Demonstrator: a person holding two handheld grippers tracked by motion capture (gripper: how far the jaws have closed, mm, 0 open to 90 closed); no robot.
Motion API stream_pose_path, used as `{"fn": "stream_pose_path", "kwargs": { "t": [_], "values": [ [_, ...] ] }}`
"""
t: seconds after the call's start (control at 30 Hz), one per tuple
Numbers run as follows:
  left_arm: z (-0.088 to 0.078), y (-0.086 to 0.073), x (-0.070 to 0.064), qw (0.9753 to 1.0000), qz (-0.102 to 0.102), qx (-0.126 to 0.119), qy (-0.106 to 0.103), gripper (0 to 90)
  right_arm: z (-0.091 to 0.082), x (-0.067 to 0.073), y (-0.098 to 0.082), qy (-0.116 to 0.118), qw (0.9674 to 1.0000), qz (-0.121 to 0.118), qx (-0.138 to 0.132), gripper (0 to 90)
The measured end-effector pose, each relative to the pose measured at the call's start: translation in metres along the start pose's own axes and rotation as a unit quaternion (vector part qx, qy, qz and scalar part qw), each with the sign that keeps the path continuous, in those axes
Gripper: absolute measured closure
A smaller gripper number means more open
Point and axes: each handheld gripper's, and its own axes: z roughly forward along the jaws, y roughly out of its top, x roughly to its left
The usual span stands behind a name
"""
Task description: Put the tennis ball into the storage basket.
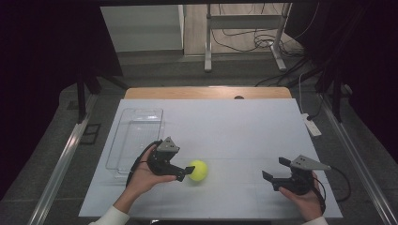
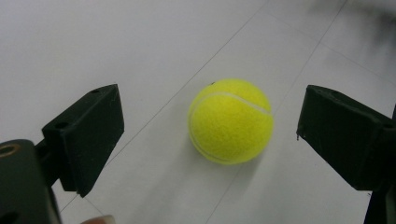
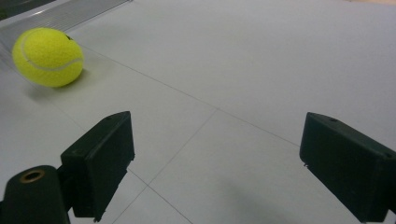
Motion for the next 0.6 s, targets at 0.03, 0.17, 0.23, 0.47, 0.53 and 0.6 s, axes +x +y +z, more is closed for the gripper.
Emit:
{"fn": "stream_pose_path", "kwargs": {
  "t": [0.03,0.17,0.23,0.47,0.53,0.6],
  "values": [
    [0.001,0.001,0.0,1.0,0.0,0.001,0.0,7.4,0.0,0.0,0.0,0.0,1.0,0.0,0.0,10.2],
    [0.005,0.003,-0.001,1.0,0.002,0.008,-0.003,5.5,0.0,0.0,0.0,-0.001,1.0,-0.001,0.001,10.2],
    [0.008,0.005,-0.002,0.9999,0.005,0.013,-0.004,5.2,0.001,0.0,0.0,0.0,1.0,0.0,0.001,10.2],
    [0.018,0.009,-0.007,0.9994,0.015,0.031,-0.007,3.8,0.001,0.0,0.0,0.0,1.0,-0.001,0.002,10.1],
    [0.022,0.011,-0.008,0.9992,0.021,0.035,-0.006,3.8,0.001,0.0,0.0,0.0,1.0,-0.001,0.002,10.2],
    [0.025,0.012,-0.009,0.9988,0.019,0.044,-0.012,3.0,0.001,0.0,0.0,-0.001,1.0,-0.001,0.003,10.1]
  ]
}}
